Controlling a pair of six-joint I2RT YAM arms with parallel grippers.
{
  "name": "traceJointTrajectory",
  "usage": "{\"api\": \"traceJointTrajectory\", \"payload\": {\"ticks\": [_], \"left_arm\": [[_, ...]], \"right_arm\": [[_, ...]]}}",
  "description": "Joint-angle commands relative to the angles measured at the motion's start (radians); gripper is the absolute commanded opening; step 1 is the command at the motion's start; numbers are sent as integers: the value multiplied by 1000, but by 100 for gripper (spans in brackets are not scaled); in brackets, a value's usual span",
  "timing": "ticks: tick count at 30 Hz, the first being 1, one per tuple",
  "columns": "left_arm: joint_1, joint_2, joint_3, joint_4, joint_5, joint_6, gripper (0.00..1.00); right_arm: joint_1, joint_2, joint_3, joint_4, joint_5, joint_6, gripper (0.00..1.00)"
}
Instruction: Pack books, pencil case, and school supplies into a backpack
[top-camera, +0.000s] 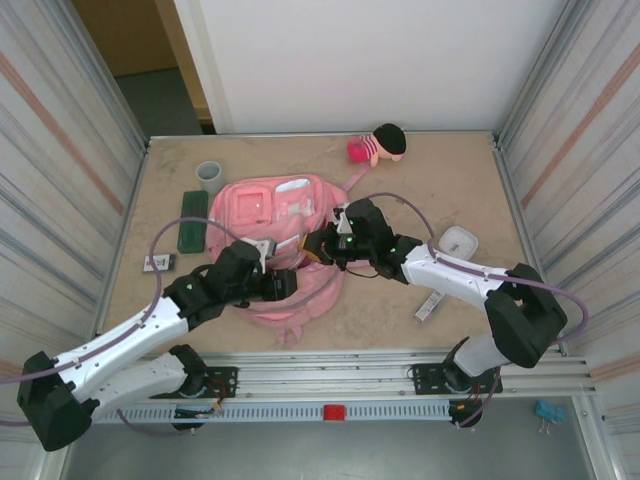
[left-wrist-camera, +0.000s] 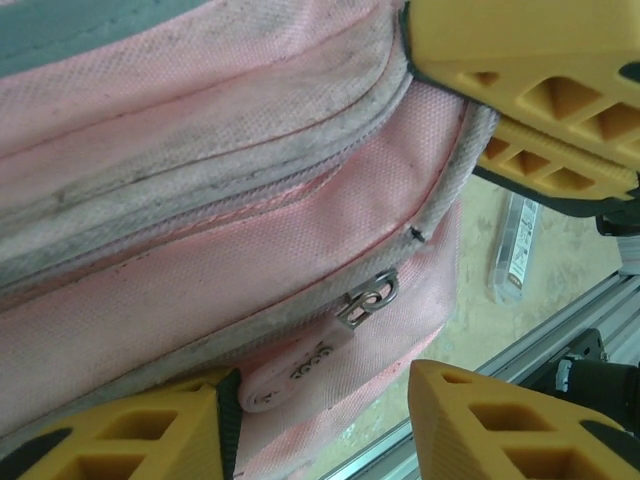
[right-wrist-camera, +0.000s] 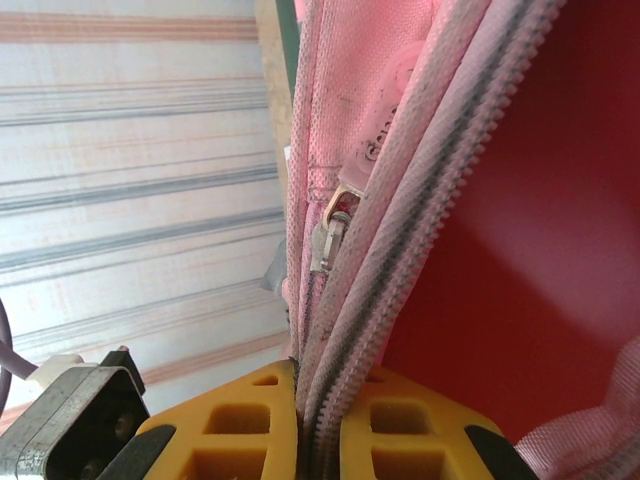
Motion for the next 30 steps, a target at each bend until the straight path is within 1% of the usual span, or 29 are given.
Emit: {"api": "traceJointTrajectory", "payload": {"ticks": [1, 3, 8, 10, 13, 15, 16, 19, 21, 24, 26, 30], "left_arm": [[-3, 5, -10, 120, -14, 8, 43], [-3, 4, -12, 136, -8, 15, 36], [-3, -8, -16, 142, -12, 39, 31], [-3, -4, -21, 138, -21, 40, 31], [-3, 19, -21, 112, -33, 45, 37], [-3, 44, -13, 91, -29, 54, 36], [-3, 54, -9, 86, -29, 55, 34], [-3, 74, 4, 79, -38, 57, 26], [-3, 77, 20, 43, -73, 63, 15], [-3, 63, 41, -42, -130, 79, 5], [-3, 38, 39, -95, -162, 82, 0], [-3, -47, -2, -155, -202, 80, 0]], "right_arm": [[23, -4, 52, 65, -32, -30, 0], [23, -5, 55, 64, -33, -30, 0], [23, -3, 53, 59, -38, -34, 0], [22, -6, 52, 58, -37, -34, 0], [24, -8, 54, 51, -39, -36, 0], [25, -10, 54, 47, -40, -37, 0], [25, -12, 54, 46, -39, -39, 0], [25, -18, 53, 43, -40, -40, 0], [23, -21, 56, 34, -47, -48, 0], [0, -37, 52, -13, -63, -75, 0], [-33, -55, 45, -50, -78, -97, 0], [-127, -91, 18, -108, -136, -134, 0]]}}
